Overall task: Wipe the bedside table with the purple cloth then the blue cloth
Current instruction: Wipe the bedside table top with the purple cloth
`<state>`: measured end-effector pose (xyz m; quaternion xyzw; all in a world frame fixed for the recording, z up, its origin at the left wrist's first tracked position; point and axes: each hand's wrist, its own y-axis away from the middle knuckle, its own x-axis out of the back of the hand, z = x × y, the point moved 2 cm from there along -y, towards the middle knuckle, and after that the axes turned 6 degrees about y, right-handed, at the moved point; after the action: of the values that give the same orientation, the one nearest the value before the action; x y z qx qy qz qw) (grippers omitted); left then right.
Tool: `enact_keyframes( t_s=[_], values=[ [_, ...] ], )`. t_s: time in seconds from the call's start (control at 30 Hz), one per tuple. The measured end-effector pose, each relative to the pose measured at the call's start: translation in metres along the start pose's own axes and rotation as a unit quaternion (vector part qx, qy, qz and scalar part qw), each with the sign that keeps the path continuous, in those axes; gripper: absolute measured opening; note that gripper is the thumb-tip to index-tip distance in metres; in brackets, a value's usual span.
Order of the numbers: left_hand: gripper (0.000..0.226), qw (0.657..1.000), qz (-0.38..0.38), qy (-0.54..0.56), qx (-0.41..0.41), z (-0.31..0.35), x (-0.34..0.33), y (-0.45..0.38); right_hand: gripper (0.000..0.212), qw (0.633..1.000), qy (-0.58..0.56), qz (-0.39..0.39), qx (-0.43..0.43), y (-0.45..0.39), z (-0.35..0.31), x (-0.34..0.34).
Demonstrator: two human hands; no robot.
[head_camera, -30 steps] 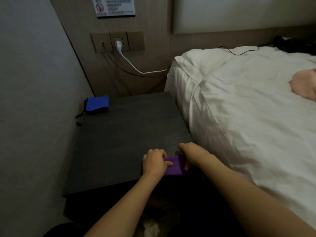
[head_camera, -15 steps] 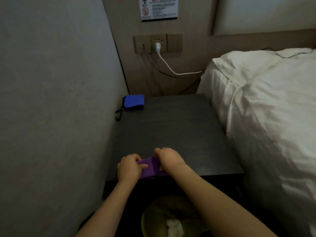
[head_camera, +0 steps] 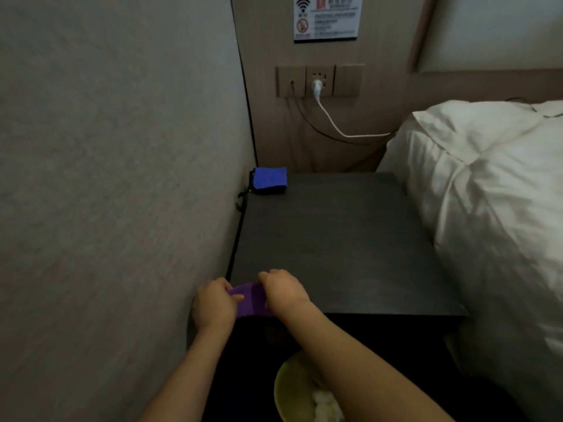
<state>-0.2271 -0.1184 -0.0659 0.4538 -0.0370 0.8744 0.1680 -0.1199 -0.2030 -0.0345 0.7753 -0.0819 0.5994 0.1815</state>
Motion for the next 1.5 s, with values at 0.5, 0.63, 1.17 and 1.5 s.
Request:
enact_keyframes(
  t_s=[0.5,0.63,1.17,1.5],
  values=[
    [0.021,0.986,-0.108,-0.014,-0.126,0.037,-0.035,0.110,0.029,0.998,0.041,0.000,-0.045,0.099,0.065,-0.014],
    [0.027,0.981,-0.130,-0.006,-0.144,0.059,-0.051,0.141,0.023,0.996,0.043,-0.005,-0.078,0.136,0.090,-0.017],
    [0.012,0.946,-0.180,-0.114,-0.244,0.082,-0.059,0.168,0.027,0.990,0.109,-0.029,-0.087,0.173,0.113,-0.007],
    [0.010,0.964,-0.184,0.027,-0.193,0.104,-0.035,0.122,0.023,0.997,-0.041,-0.001,-0.059,0.141,0.129,0.028]
  ],
)
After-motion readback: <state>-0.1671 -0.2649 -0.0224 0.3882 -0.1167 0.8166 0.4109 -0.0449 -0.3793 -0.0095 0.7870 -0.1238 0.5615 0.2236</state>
